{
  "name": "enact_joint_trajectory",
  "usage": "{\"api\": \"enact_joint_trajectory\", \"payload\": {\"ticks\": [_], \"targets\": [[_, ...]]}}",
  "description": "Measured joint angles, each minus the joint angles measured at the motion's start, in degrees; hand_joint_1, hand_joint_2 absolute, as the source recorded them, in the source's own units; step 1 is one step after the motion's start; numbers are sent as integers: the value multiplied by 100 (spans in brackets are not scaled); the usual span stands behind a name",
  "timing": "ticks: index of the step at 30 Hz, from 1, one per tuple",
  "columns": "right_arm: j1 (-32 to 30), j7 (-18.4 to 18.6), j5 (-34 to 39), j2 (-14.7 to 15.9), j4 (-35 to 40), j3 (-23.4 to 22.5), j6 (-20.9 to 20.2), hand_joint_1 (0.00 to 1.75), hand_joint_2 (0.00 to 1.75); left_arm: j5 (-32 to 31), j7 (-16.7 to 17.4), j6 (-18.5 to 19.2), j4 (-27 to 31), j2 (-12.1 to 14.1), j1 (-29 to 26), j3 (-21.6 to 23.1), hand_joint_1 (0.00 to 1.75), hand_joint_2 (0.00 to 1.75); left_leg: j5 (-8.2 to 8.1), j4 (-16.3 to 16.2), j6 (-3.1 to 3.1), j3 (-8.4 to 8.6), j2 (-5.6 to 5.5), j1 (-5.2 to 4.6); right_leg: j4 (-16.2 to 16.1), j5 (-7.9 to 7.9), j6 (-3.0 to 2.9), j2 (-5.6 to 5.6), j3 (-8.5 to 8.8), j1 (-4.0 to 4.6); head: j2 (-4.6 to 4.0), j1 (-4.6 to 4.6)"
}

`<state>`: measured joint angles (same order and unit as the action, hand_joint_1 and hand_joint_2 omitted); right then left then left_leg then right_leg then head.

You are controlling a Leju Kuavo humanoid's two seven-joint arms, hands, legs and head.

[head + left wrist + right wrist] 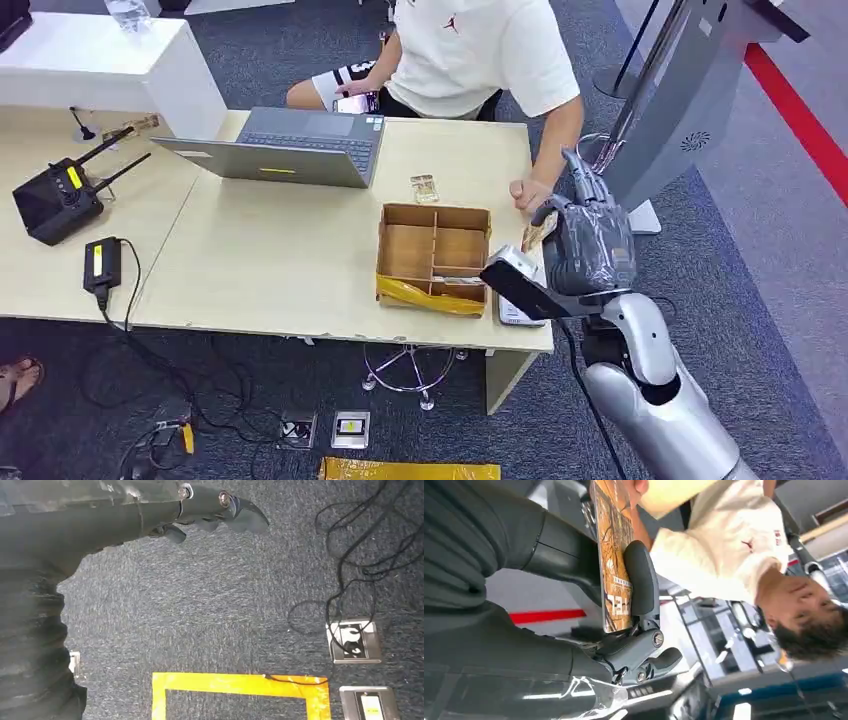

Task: Pass the card to the sensor for recognition and then transmit it.

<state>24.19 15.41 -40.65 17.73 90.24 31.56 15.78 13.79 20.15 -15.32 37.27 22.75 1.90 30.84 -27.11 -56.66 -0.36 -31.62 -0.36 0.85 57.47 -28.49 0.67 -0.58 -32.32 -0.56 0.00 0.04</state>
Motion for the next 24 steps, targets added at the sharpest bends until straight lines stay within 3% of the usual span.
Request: {"api": "enact_joint_trajectory", "payload": {"ticks": [8,15,24], "targets": [[-126,-275,583,-4,-981,-236,559,175,175,20,0,-81,-61,0,-43,-59,0,175,0,0,0,-1,0,0,0,0,0,-1,0,0,0,0],[-127,-627,1518,-33,-2283,-415,1025,175,175,13,9,-98,-81,-4,-69,-79,0,175,0,0,0,-2,0,0,0,0,0,-2,-1,0,0,-2],[-163,-828,2017,-135,-3470,-514,1158,175,175,-48,72,-94,-81,-11,-50,-68,0,175,-2,0,-3,-2,1,0,0,0,0,1,-5,0,0,0]]}}
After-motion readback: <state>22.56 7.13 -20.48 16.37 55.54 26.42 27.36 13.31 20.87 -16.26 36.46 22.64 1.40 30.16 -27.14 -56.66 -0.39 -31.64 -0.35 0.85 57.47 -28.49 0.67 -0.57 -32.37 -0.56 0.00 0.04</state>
